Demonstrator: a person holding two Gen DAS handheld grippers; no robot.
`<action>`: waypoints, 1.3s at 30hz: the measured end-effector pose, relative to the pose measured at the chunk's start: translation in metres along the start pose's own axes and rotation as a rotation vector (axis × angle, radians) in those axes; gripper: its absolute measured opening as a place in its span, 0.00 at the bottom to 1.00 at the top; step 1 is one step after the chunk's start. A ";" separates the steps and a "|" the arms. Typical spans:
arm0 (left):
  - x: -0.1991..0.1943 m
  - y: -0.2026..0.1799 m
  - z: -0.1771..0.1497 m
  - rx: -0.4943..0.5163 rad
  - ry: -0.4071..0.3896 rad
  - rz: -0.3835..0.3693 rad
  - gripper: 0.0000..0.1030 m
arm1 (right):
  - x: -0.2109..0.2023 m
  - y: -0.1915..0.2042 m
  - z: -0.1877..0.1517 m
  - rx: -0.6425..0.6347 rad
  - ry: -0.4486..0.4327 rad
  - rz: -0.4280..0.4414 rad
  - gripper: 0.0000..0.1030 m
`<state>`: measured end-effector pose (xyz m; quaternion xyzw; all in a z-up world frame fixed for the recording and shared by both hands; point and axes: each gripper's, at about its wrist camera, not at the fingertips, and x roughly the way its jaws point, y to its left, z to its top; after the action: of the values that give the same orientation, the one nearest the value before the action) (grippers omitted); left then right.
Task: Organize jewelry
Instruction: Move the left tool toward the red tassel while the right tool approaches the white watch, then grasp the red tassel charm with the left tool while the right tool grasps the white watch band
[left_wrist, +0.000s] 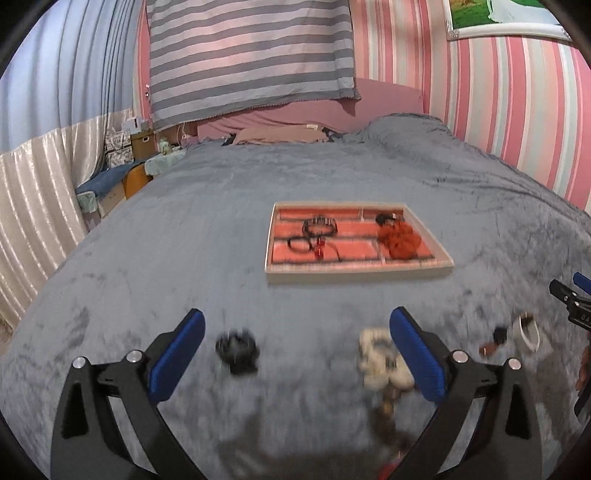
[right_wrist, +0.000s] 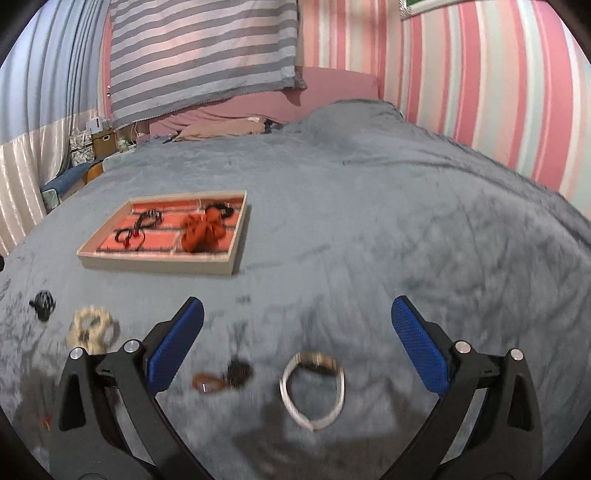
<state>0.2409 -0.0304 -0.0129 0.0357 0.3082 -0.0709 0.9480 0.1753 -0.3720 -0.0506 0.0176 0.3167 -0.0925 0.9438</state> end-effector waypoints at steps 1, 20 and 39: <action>-0.001 -0.002 -0.007 0.001 0.005 -0.002 0.95 | -0.001 -0.001 -0.007 -0.011 0.003 -0.012 0.96; -0.011 -0.027 -0.119 -0.033 0.132 -0.088 0.95 | 0.019 -0.038 -0.066 0.003 0.085 -0.099 0.96; 0.017 -0.060 -0.137 0.080 0.239 -0.147 0.52 | 0.066 -0.039 -0.062 0.004 0.209 -0.072 0.61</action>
<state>0.1658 -0.0758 -0.1355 0.0591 0.4177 -0.1475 0.8946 0.1830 -0.4151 -0.1395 0.0178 0.4135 -0.1245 0.9018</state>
